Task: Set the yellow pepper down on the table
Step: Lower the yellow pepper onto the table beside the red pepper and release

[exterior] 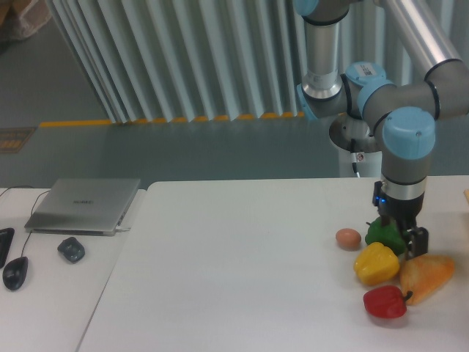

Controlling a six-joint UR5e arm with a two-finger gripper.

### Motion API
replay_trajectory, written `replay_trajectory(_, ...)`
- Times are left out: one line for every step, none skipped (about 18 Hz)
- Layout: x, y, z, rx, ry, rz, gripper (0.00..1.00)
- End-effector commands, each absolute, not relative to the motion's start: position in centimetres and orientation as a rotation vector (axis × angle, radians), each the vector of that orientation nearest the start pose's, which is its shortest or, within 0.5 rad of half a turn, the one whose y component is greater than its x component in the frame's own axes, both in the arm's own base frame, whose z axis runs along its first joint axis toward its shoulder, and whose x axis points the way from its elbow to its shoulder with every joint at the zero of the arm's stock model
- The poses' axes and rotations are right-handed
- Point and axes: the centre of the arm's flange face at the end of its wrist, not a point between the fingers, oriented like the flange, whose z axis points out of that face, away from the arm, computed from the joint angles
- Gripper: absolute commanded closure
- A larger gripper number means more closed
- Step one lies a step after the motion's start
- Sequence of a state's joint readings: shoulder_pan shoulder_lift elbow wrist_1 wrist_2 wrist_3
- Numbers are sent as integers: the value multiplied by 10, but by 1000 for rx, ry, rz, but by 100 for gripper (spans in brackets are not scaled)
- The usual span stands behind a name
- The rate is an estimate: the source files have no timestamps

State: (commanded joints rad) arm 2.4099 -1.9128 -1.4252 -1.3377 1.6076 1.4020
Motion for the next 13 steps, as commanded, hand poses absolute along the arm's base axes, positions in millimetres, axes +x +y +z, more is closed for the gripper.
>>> replay_trajectory(-384,519,394,-3013,907,112,0)
replay_trajectory(-388,520,398,-2988,916,171,0)
replay_trajectory(-395,514,403,-2986,890,191,0)
replay_trajectory(-399,508,404,-2996,876,184,0)
replay_trajectory(-400,506,405,-2999,870,171,0)
replay_trajectory(-402,502,404,-3011,864,141,0)
replay_trajectory(-399,500,407,-3015,865,130,0)
replay_trajectory(-394,496,417,-3013,864,131,0)
replay_trajectory(-390,495,420,-3015,870,120,0)
replay_trajectory(-389,495,420,-3016,873,119,0)
replay_trajectory(-388,496,420,-3014,875,118,0)
replay_trajectory(-389,494,421,-3013,870,119,0)
replay_trajectory(-389,494,420,-3011,869,115,0)
